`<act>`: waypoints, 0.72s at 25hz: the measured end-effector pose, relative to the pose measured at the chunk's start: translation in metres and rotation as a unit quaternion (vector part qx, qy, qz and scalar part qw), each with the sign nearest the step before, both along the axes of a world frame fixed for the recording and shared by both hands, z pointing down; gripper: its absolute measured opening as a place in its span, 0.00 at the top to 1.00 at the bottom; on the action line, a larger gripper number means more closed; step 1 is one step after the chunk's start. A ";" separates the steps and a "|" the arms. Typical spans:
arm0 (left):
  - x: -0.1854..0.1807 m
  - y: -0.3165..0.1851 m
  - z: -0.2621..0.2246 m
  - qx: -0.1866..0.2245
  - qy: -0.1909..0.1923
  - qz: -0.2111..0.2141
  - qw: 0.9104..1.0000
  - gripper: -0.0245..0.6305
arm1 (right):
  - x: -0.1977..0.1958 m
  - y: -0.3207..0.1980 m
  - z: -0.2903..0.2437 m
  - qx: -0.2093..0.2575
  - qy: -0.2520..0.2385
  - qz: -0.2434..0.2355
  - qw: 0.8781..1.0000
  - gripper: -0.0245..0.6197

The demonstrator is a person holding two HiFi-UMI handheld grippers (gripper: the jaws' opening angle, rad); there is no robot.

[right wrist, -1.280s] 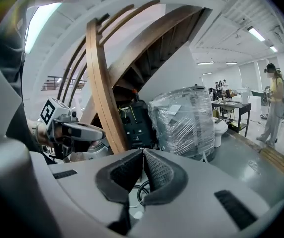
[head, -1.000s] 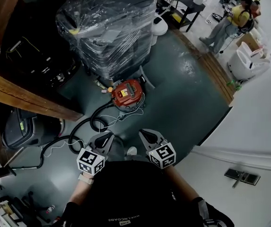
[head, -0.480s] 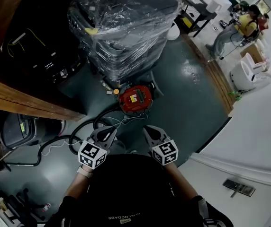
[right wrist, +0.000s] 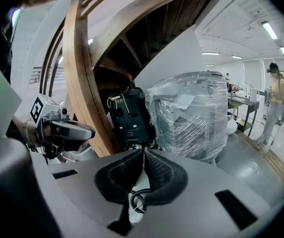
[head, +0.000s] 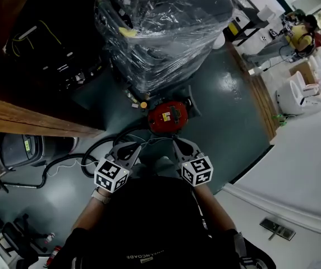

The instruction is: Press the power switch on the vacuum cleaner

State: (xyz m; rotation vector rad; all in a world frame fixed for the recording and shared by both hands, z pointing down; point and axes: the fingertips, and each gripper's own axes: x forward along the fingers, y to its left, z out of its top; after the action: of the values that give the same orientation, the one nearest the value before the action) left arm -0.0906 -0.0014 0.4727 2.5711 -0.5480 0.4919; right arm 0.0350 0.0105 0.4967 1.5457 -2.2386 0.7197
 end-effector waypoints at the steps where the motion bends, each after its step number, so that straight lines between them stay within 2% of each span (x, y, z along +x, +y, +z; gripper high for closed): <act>1: 0.000 -0.003 0.001 -0.003 -0.001 -0.003 1.000 0.94 | -0.001 -0.005 0.003 -0.002 0.003 -0.003 1.000 0.92; 9: 0.008 -0.015 0.013 -0.026 -0.024 -0.026 0.999 0.94 | 0.013 -0.039 0.037 -0.030 -0.003 -0.017 0.999 0.92; 11: 0.012 -0.018 0.017 -0.030 -0.035 -0.036 0.998 0.94 | 0.019 -0.048 0.047 -0.036 -0.021 -0.016 0.999 0.92; 15: 0.019 -0.027 0.029 -0.043 -0.055 -0.051 0.996 0.94 | 0.028 -0.069 0.069 -0.045 -0.087 0.000 0.995 0.92; 18: 0.028 -0.034 0.039 -0.048 -0.067 -0.058 0.995 0.94 | 0.039 -0.082 0.090 -0.051 -0.113 0.010 0.992 0.92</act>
State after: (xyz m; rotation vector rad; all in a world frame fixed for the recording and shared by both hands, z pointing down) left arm -0.0624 -0.0357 0.5116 2.4116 -0.7001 0.6379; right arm 0.0736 -0.0711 0.5872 1.5062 -2.3045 1.0457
